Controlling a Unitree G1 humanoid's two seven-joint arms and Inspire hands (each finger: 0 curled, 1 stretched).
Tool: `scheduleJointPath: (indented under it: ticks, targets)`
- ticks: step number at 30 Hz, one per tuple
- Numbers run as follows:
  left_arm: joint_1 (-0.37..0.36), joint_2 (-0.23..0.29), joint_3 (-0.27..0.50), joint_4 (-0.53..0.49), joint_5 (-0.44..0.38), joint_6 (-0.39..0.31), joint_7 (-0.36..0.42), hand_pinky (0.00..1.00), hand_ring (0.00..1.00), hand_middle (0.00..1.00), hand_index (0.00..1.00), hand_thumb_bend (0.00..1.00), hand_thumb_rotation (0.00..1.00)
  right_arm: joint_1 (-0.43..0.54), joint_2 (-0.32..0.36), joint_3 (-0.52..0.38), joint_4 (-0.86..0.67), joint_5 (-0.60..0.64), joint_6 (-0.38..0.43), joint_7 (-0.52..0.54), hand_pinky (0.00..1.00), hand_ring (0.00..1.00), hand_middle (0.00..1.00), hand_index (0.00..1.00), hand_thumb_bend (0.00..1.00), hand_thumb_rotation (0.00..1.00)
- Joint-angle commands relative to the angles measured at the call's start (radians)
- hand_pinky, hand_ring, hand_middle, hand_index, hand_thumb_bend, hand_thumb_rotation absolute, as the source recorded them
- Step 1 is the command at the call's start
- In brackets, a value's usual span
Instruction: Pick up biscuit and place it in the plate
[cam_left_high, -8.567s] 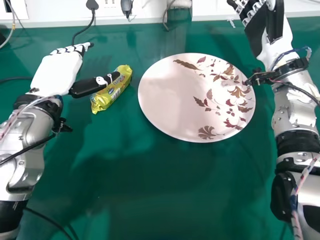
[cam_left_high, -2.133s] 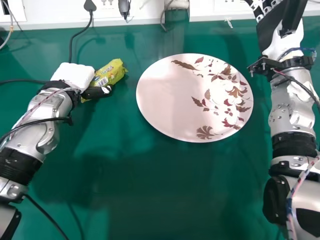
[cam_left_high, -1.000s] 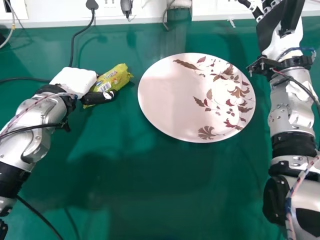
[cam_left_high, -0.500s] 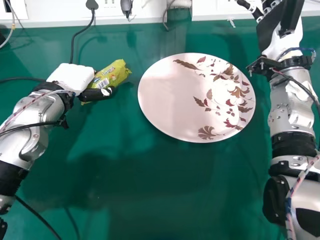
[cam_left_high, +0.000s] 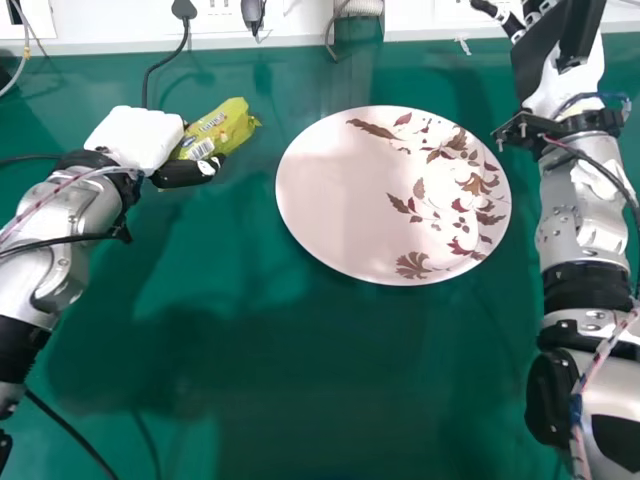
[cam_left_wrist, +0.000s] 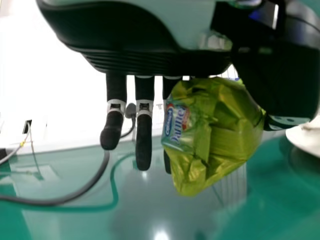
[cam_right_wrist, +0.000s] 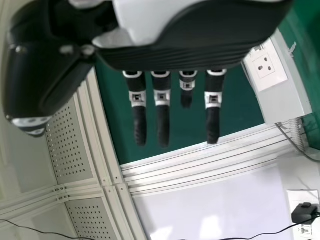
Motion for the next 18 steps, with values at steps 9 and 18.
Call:
scheduleJointPath:
  ticks: [9, 18]
  targets:
    - [-0.017, 0.013, 0.017, -0.054, 0.02, 0.009, 0.014, 0.2, 0.4, 0.47, 0.51, 0.51, 0.0, -0.007, -0.002, -0.006, 0.012, 0.0, -0.013, 0.005, 0.62, 0.79, 0.8, 0.78, 0.93, 0.58]
    - [-0.023, 0.011, 0.023, -0.078, 0.013, -0.006, 0.018, 0.18, 0.4, 0.47, 0.51, 0.51, 0.0, -0.01, -0.001, -0.004, 0.019, -0.003, -0.021, 0.005, 0.63, 0.79, 0.79, 0.77, 0.91, 0.56]
